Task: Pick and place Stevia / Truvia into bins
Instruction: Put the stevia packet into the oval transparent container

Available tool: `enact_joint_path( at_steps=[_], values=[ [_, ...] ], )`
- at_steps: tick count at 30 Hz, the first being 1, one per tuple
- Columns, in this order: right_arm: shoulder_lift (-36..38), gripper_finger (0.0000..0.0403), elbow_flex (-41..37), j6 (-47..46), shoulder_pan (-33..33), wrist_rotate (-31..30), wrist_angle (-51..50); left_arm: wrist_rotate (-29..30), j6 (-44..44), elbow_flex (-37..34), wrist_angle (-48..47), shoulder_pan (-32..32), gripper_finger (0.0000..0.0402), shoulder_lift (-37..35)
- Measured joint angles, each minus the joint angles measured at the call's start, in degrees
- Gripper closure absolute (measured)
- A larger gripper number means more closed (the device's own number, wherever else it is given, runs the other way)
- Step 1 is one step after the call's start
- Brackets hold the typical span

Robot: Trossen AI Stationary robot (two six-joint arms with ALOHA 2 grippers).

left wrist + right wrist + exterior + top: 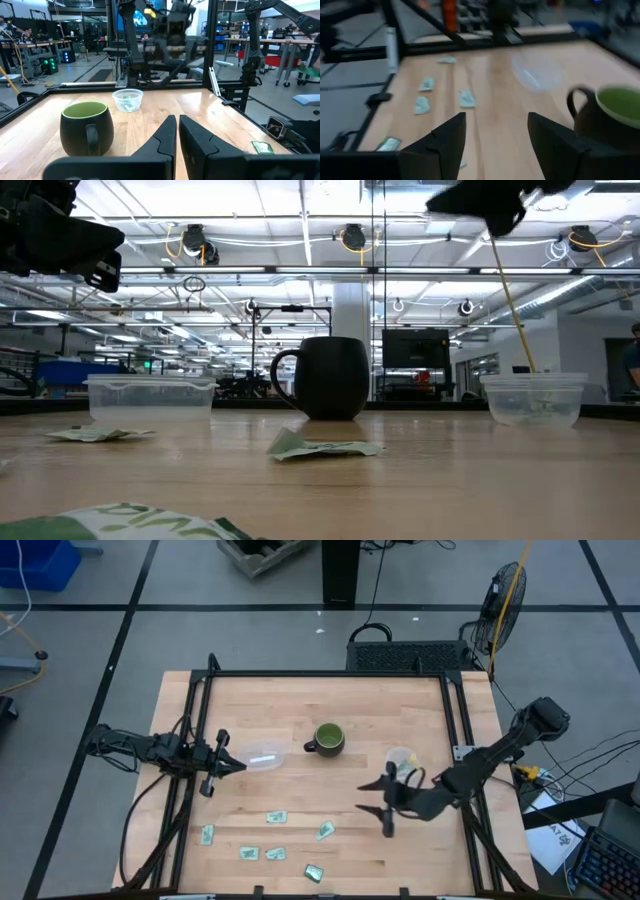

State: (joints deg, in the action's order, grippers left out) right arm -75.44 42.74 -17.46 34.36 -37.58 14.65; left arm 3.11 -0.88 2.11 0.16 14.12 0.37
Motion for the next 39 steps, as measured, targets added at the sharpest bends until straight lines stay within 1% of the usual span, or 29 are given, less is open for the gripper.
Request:
enact_joint_path(
  at_steps=[2,5,10,13,18,23,25,30,35,39],
  values=[
    [2.6,0.0202,0.0,3.5,1.3,0.0,-1.1,0.0,0.0,0.0,0.0,0.0,0.0376,0.0],
    [6.8,0.0204,-0.1,3.1,3.0,0.1,-3.6,0.0,0.0,0.0,0.0,0.0,0.0376,0.0],
    [12.4,0.0202,-4.2,5.8,4.5,0.2,-1.1,0.0,0.0,0.0,0.0,0.0,0.0376,0.0],
    [16.7,0.0204,-9.4,6.8,4.9,0.2,3.0,0.0,0.0,0.0,0.0,0.0,0.0376,0.0],
    [24.5,0.0208,-20.8,9.3,4.8,0.3,16.3,0.0,0.0,0.0,0.0,0.0,0.0376,0.0],
    [33.6,0.0209,-29.8,8.9,3.4,0.2,23.0,0.0,0.0,0.0,0.0,0.0,0.0376,0.0],
    [36.7,0.0209,-32.2,9.2,2.9,0.4,24.4,0.0,0.0,0.0,0.0,0.0,0.0376,0.0],
    [44.3,0.021,-34.8,11.2,2.3,4.8,23.1,0.0,0.0,0.0,0.0,0.0,0.0376,0.0],
    [51.3,0.0221,-35.1,13.9,2.4,4.6,16.0,0.0,0.0,0.0,0.0,0.0,0.0376,0.0],
    [57.4,0.0239,-35.1,13.0,2.4,4.5,8.1,0.0,0.0,0.0,0.0,0.0,0.0376,0.0]
  ],
)
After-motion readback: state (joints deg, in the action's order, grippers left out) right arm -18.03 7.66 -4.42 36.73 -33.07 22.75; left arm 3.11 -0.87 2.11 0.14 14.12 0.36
